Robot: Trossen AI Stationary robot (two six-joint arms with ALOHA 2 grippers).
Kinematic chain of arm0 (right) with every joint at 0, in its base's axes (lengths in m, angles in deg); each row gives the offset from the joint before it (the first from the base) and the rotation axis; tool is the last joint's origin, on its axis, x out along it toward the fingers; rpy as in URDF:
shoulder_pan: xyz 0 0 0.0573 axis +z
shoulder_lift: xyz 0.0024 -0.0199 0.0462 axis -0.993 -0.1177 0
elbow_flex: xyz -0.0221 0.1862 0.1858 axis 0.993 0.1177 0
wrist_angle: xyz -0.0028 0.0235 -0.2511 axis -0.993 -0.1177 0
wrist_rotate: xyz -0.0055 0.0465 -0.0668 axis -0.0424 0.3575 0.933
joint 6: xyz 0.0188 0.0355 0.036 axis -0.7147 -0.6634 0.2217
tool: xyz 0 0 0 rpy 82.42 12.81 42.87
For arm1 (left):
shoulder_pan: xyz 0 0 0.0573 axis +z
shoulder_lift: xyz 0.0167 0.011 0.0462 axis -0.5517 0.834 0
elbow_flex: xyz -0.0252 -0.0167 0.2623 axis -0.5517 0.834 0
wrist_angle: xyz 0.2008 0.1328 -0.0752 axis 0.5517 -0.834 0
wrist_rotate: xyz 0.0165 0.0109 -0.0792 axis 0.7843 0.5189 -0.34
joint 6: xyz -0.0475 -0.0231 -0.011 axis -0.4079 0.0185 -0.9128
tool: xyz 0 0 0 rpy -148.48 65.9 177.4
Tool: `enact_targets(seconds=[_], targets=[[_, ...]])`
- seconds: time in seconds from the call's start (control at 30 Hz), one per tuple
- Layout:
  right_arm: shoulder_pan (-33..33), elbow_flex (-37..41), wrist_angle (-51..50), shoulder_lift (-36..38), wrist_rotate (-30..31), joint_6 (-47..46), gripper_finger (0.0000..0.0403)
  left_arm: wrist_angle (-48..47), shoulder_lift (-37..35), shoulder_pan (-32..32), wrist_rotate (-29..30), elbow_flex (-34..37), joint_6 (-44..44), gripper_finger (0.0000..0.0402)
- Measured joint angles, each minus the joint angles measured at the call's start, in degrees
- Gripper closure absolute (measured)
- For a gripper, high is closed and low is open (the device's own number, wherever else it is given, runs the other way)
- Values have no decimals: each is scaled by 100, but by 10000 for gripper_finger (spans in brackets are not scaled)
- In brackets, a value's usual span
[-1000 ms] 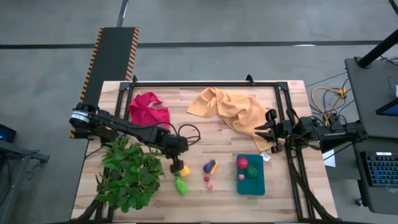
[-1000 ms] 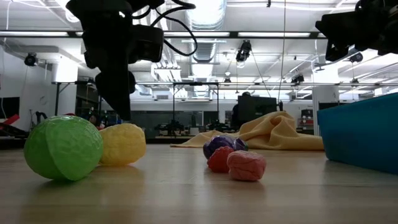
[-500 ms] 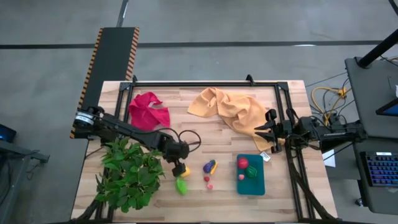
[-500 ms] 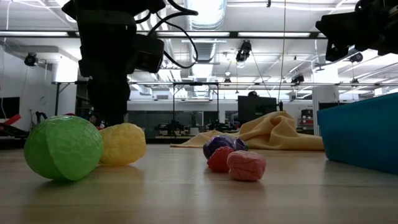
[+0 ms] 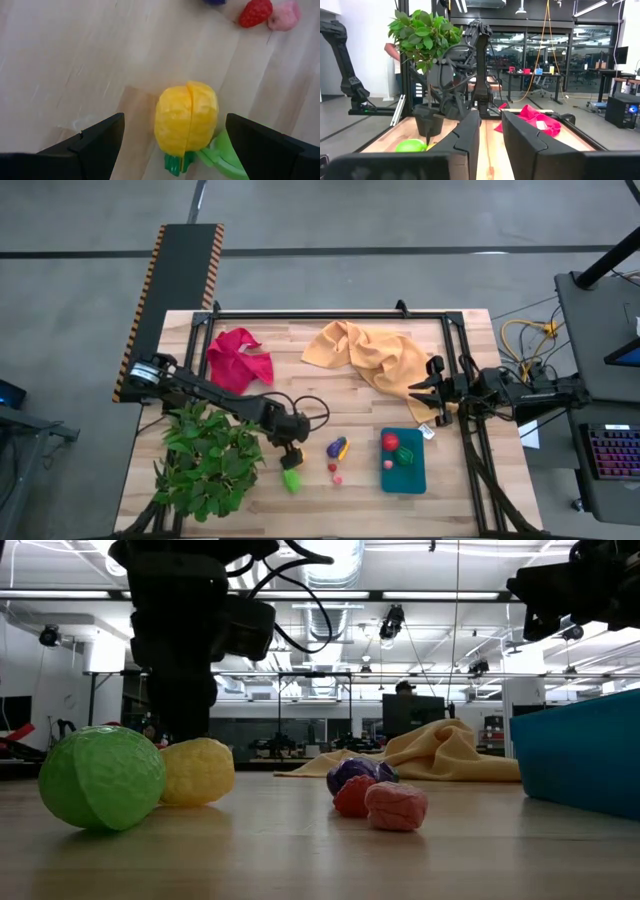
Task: Pick and placing Produce into tupperware
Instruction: Put the yellow pineapple into the blue bin
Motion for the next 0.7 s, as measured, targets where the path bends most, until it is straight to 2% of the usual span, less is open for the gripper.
enact_targets(seconds=[0.23, 0.7], targets=[[0, 0, -15, -2, 0, 0, 334, 36, 28, -48, 44, 17, 7, 68], [0, 0, -33, -2, 0, -1, 323, 112, 499, -63, -2, 14, 66, 68]])
